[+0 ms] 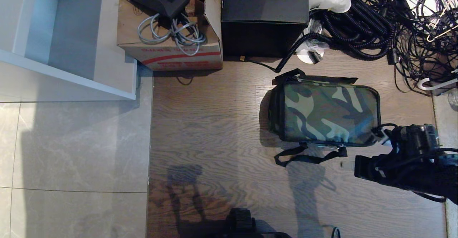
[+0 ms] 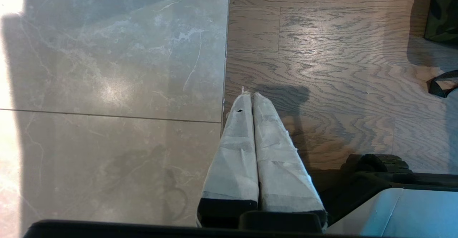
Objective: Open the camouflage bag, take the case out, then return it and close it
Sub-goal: Open the top of the storage box
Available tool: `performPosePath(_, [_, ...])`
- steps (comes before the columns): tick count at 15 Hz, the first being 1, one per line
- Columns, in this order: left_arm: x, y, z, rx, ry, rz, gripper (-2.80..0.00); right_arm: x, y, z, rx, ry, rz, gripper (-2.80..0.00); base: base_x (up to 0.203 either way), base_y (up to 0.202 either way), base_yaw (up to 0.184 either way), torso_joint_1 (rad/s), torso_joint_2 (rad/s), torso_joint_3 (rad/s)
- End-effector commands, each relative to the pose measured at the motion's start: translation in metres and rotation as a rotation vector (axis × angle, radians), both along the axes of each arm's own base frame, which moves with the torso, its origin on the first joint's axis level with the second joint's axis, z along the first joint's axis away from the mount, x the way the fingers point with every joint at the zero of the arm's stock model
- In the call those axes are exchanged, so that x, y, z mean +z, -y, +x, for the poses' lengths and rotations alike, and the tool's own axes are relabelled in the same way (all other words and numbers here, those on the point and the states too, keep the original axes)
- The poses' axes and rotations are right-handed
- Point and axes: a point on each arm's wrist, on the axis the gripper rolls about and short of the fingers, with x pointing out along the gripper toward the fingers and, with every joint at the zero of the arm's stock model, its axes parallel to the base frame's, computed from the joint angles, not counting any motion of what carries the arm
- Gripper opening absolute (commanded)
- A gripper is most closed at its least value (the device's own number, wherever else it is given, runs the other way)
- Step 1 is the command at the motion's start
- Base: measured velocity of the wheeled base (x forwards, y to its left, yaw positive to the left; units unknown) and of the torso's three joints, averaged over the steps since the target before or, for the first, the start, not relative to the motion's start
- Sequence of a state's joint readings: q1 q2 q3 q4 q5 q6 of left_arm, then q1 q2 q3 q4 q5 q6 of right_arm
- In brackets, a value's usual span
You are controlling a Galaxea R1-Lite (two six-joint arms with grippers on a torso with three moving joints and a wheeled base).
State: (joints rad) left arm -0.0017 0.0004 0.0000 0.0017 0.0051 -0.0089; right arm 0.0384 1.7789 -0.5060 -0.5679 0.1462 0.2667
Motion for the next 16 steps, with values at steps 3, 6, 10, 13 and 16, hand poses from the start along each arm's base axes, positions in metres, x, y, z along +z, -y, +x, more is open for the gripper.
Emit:
performPosePath(3, [0.000,0.000,0.000,0.001,0.001,0.000,-2.80,-0.027,-0.009,0.016,0.056,0.003,0.024,0.00,0.000,0.000,0.000,0.000,0.00,0.000])
performPosePath(6, [0.000,0.000,0.000,0.001,0.001,0.000,-2.80,-0.040,-0.010,0.032,0.052,0.127,0.029,0.00,0.000,0.000,0.000,0.000,0.00,0.000])
performPosePath(10, [0.000,0.000,0.000,0.001,0.001,0.000,-2.80,-0.047,-0.009,0.051,-0.001,0.256,-0.009,0.00,0.000,0.000,0.000,0.000,0.00,0.000])
performPosePath(13, [0.000,0.000,0.000,0.000,0.001,0.000,-2.80,-0.046,-0.010,0.058,-0.005,0.319,-0.011,0.00,0.000,0.000,0.000,0.000,0.00,0.000])
performPosePath(16, [0.000,0.000,0.000,0.000,0.001,0.000,-2.80,-0.047,-0.010,0.060,-0.008,0.325,-0.002,0.00,0.000,0.000,0.000,0.000,0.00,0.000])
